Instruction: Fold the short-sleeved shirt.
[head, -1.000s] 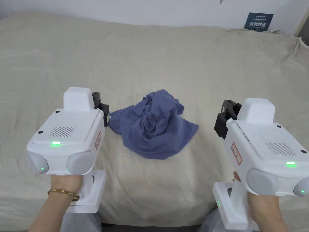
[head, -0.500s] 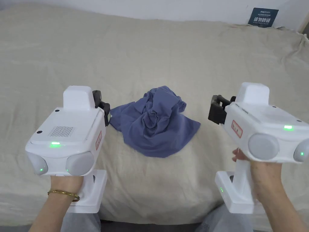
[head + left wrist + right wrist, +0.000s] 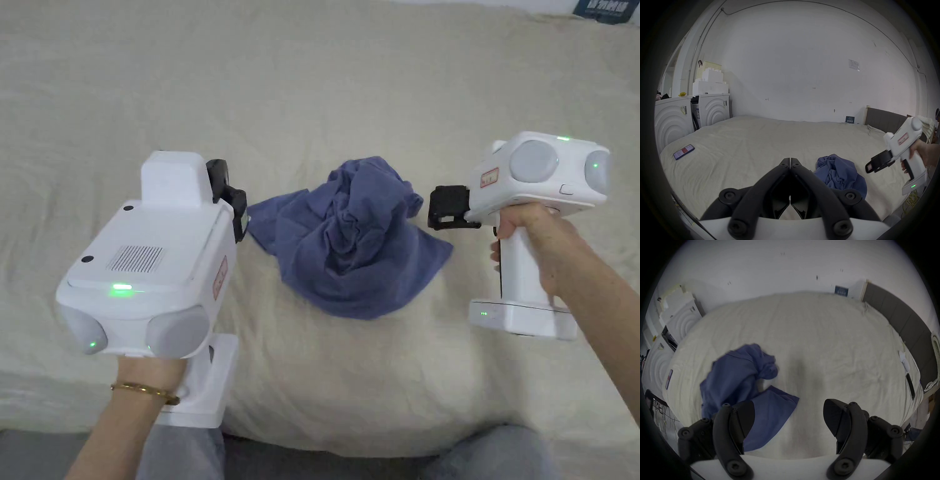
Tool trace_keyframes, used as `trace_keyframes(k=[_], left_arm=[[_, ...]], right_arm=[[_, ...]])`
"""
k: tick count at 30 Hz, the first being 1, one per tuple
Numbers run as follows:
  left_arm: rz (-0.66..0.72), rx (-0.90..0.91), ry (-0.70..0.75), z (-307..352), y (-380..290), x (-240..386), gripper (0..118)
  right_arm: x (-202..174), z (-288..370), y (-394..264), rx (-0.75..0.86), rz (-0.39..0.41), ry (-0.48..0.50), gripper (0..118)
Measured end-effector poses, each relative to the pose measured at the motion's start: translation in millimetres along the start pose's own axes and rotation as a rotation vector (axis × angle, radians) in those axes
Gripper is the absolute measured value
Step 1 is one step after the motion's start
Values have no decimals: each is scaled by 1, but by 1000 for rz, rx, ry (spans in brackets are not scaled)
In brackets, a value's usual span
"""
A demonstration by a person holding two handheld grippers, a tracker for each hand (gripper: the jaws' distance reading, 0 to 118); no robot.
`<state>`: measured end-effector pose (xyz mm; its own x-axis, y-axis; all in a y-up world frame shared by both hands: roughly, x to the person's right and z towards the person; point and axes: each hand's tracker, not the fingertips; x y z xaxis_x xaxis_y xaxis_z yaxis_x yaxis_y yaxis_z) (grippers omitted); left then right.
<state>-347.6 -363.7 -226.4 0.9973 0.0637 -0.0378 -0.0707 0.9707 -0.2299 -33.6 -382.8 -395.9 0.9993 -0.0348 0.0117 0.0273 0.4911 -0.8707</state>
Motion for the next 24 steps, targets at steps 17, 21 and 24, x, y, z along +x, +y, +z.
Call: trace_keyframes(k=[17,21,24], left_arm=[[3,-46,4,-26,-9,-2,0],[4,-64,4,-27,-13,-1,0],[0,-76,-1,-27,-14,-1,0]], right_arm=[[-2,-69,7,-168,-43,12,42],[-6,-65,6,-148,-44,30,7],[-7,-61,7,-143,-7,26,7]])
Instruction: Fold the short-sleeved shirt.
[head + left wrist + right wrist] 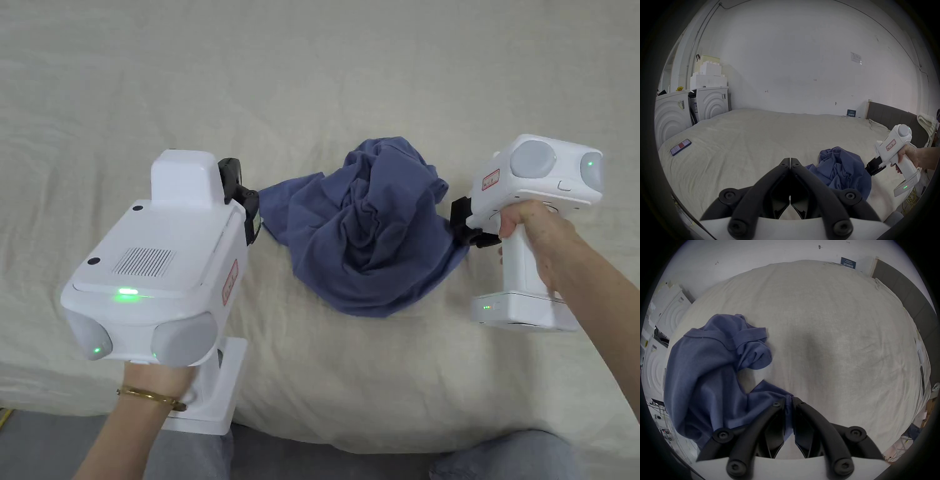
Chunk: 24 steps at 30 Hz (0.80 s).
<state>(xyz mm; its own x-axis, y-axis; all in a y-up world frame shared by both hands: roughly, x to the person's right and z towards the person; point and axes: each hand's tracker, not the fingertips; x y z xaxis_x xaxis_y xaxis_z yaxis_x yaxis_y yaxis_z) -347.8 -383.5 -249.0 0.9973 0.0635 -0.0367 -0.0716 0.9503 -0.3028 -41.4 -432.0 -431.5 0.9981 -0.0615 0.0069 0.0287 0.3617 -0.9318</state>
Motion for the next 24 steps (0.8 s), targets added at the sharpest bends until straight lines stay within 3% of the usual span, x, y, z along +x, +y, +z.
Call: trace_keyframes(k=[7,9,10,11,13,17,21,24], left_arm=[[-45,-169,-43,-30,17,-5,4],[-2,-245,-66,-49,27,-8,27],[23,-268,-89,-58,30,-10,46],[39,-318,-102,-68,35,-10,74],[19,-427,-98,-91,41,-8,95],[-77,-526,-54,-127,47,1,98],[-24,-620,-30,-166,47,1,109],[-32,-726,3,-194,40,1,110]], right_arm=[[12,29,0,61,-15,56,7],[12,33,-1,72,-3,57,7],[12,33,-1,74,2,56,7],[12,34,-2,75,2,58,7],[11,34,-3,80,10,59,7],[9,36,-6,99,48,59,7],[12,38,-7,106,55,70,7],[14,41,-8,114,62,78,7]])
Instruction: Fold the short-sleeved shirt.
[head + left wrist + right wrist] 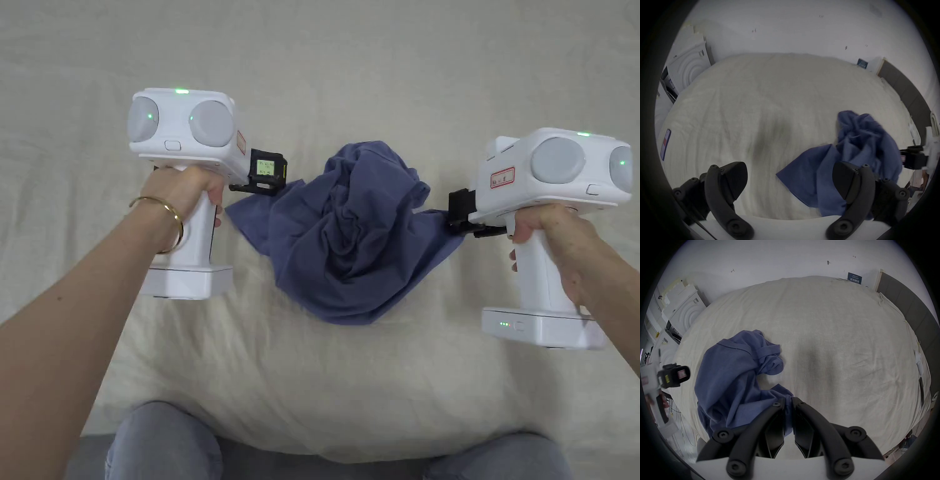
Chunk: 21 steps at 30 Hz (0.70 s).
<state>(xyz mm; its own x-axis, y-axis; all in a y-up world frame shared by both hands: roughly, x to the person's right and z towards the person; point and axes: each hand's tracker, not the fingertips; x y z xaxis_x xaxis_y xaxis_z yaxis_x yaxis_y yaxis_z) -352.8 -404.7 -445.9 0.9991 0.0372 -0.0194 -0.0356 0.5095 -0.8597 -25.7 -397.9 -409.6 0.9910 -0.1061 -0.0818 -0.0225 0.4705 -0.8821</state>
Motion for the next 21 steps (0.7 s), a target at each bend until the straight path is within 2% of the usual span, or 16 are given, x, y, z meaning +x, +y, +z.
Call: trace_keyframes(k=[6,10,13,16,18,19,21], left_arm=[[-29,-175,65,-36,17,0,110],[-43,-207,72,-46,19,-1,109],[-19,-248,19,-52,16,1,91],[-15,-248,24,-53,12,7,83],[-36,-247,30,-51,12,10,64],[-39,-243,13,-48,13,9,49],[-57,-234,11,-44,13,13,44]], right_arm=[[1,2,-2,9,13,11,7],[2,3,-3,13,26,18,7],[3,3,-3,14,27,19,7],[4,0,-3,14,22,20,7],[4,0,-4,18,18,23,7],[3,0,-4,18,18,22,7],[4,-1,-4,17,16,21,7]])
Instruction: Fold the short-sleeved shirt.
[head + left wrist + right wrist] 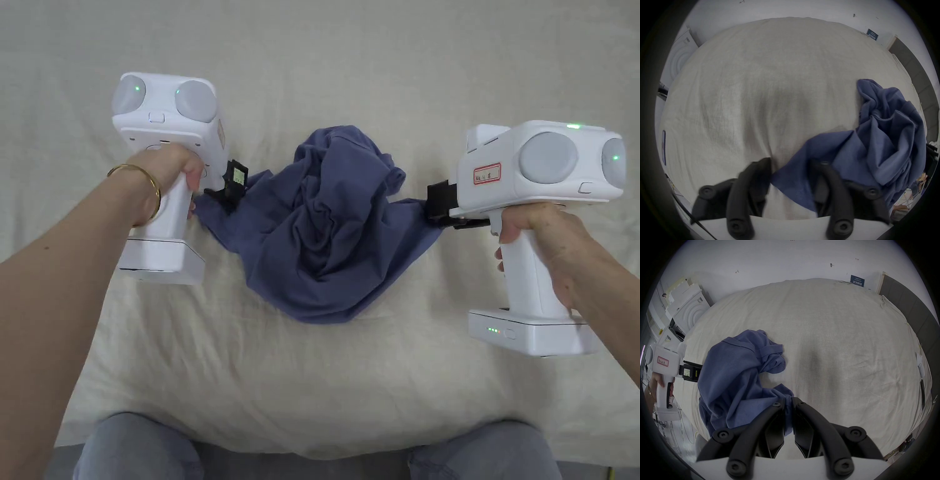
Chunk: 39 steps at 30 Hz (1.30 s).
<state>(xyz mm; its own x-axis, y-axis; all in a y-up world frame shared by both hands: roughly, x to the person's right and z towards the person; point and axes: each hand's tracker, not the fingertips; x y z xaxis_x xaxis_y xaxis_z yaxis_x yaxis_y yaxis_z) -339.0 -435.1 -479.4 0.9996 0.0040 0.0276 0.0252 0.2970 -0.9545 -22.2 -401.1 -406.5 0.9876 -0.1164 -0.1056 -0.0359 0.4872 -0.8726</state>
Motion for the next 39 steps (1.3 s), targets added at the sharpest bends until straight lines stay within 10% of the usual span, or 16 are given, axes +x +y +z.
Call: trace_keyframes(k=[3,20,39], left_arm=[[-61,2,-46,3,-4,3,0],[109,307,-130,111,-5,-32,0],[399,829,40,324,-24,-136,0]], right_arm=[[0,0,0,-2,-10,-1,7],[-4,41,10,62,-32,5,7],[36,241,68,448,-105,-53,7]])
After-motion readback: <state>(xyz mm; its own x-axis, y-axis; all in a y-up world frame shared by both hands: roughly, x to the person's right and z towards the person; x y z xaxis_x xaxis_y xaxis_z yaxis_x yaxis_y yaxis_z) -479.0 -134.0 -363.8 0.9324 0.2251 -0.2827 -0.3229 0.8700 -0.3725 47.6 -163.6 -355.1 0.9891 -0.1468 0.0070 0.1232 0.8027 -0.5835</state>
